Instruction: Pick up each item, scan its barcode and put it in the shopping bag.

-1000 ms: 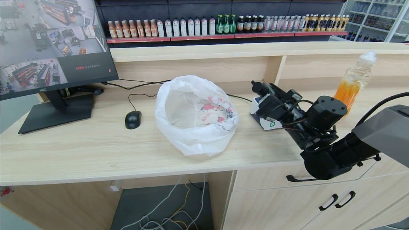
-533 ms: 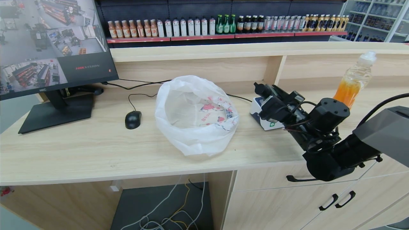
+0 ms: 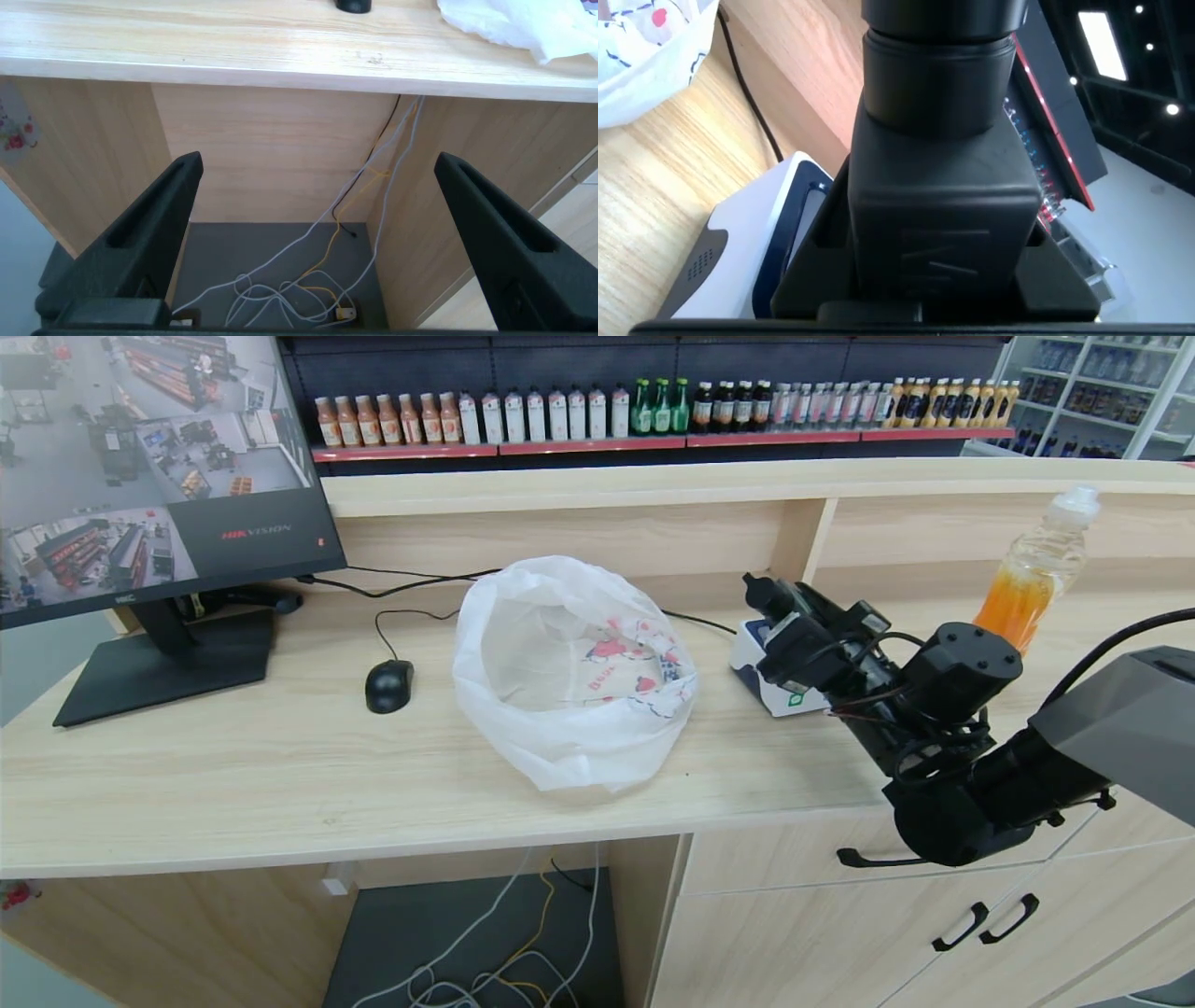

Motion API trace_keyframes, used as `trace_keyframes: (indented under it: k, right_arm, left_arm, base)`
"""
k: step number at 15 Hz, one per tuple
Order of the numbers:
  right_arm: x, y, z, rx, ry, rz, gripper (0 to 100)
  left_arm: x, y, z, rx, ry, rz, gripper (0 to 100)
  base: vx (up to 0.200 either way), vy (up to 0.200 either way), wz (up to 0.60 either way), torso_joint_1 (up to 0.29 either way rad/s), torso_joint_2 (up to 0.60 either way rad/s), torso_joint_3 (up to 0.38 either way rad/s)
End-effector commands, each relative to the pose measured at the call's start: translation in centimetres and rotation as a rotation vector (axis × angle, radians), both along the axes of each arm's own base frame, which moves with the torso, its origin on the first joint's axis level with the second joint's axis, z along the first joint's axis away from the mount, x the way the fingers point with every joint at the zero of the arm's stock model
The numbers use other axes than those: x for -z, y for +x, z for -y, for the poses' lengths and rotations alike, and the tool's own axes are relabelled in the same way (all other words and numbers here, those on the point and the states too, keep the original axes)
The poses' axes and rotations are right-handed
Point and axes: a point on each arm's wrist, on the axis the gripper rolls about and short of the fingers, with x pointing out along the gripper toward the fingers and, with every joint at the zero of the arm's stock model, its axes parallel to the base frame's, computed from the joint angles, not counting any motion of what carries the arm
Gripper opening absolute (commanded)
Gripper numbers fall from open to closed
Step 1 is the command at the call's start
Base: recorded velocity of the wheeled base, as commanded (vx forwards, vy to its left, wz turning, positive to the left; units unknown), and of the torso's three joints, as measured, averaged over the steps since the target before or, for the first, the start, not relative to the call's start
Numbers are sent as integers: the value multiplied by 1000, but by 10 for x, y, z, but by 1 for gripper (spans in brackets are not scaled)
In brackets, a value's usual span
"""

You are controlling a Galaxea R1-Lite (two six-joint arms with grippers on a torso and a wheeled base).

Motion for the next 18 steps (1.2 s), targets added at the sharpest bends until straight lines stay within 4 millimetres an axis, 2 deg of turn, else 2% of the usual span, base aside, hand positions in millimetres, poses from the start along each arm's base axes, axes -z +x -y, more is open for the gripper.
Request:
trace_keyframes:
  k: [1,2,4,6,7,8,9,11,13,15,16,18]
  right_arm:
    - [-6,-2,1,0,8,13,0]
    - [-13,-4,2,-3,36,19,0]
    - [-32,-12,-10,-56,105,11,0]
    - [-41,-24,-19,-118,170,-13,0]
    - [-54,-37,-25,-174,235,-15,0]
    - [-57,-39,-25,-180,246,-16,0]
    - [-72,-53,-26,-233,333,-60,0]
    - [-91,-65,-28,-288,454,-69,0]
    - [-95,-77,-33,-337,568,-100,0]
    - [-86,-93,-36,-361,672,-179,0]
    - [-80,-101,-44,-404,703,-228,0]
    - [-82,-110,-55,-471,770,-261,0]
  left_arm:
    - [0,0,0,-1,-1,0,100]
    - [0,0,0,-1,-1,0,100]
    - [0,0,0,-1,-1,0,100]
    - [0,0,0,-1,-1,0,100]
    - [0,0,0,-1,-1,0,100]
    - [0,0,0,-1,-1,0,100]
    - [0,0,0,-1,-1,0,100]
    - [0,0,0,-1,-1,0,100]
    - [0,0,0,-1,-1,0,100]
    - [0,0,0,-1,-2,0,100]
    - [0,0,0,-1,-2,0,100]
    - [0,0,0,-1,-2,0,100]
  base:
    - [0,0,0,0,0,0]
    - [0,0,0,0,0,0]
    - [0,0,0,0,0,0]
    - [0,0,0,0,0,0]
    - [0,0,0,0,0,0]
    - [0,0,0,0,0,0]
    - [0,0,0,0,0,0]
    - [0,0,0,0,0,0]
    - [0,0,0,0,0,0]
    - [0,0,0,0,0,0]
    - [0,0,0,0,0,0]
    - [0,0,0,0,0,0]
